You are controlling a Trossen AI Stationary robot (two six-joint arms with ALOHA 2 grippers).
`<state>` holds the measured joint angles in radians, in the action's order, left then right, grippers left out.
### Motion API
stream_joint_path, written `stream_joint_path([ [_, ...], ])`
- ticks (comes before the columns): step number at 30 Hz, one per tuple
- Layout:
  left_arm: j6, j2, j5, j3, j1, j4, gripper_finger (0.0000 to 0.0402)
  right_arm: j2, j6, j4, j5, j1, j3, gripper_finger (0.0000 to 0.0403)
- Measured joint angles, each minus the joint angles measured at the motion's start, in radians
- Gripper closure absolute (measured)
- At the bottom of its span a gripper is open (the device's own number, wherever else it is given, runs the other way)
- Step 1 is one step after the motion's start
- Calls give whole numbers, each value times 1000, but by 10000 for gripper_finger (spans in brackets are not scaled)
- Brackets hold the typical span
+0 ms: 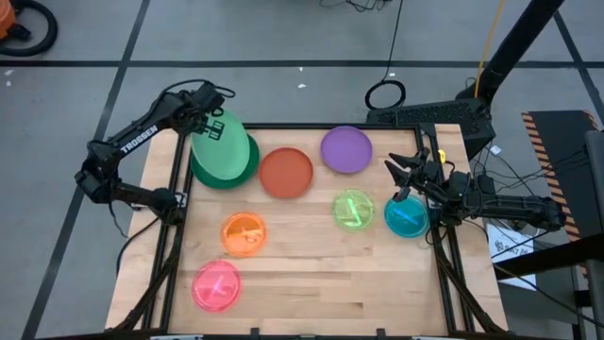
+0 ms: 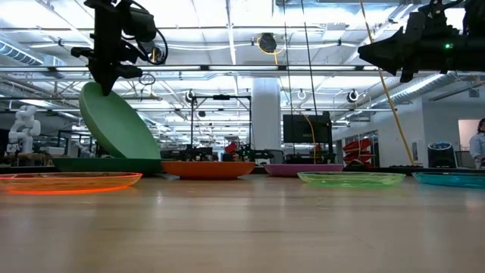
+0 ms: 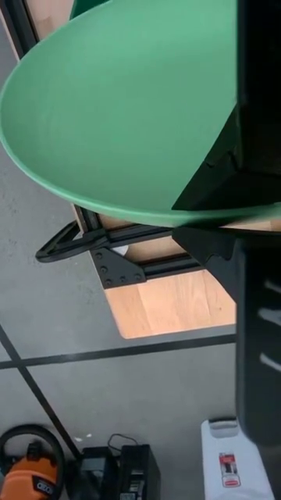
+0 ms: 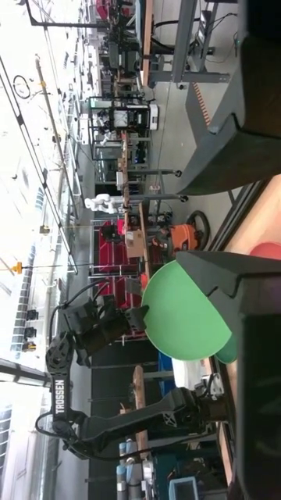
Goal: Stack plastic plates
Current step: Stack the light green plate on top of the dark green plate, then stack the orange plate on top of the light green plate
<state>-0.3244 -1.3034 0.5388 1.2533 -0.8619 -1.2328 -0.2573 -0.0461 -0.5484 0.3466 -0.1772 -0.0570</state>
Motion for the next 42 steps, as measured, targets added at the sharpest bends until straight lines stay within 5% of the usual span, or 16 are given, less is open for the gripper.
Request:
stream_joint_path([
  [9, -4, 0, 0, 0, 0, -1, 321, 0, -3, 4, 0, 0, 0, 284],
  [24, -7, 0, -1, 0, 0, -2, 318, 0, -8, 3, 0, 0, 0, 284],
  [28, -7, 0, -83, 0, 11, 6, 318, 0, -11, 3, 0, 0, 0, 284],
  [42, 158, 0, -157, -10, 413, 238, 318, 0, 34, 7, 23, 0, 0, 284],
])
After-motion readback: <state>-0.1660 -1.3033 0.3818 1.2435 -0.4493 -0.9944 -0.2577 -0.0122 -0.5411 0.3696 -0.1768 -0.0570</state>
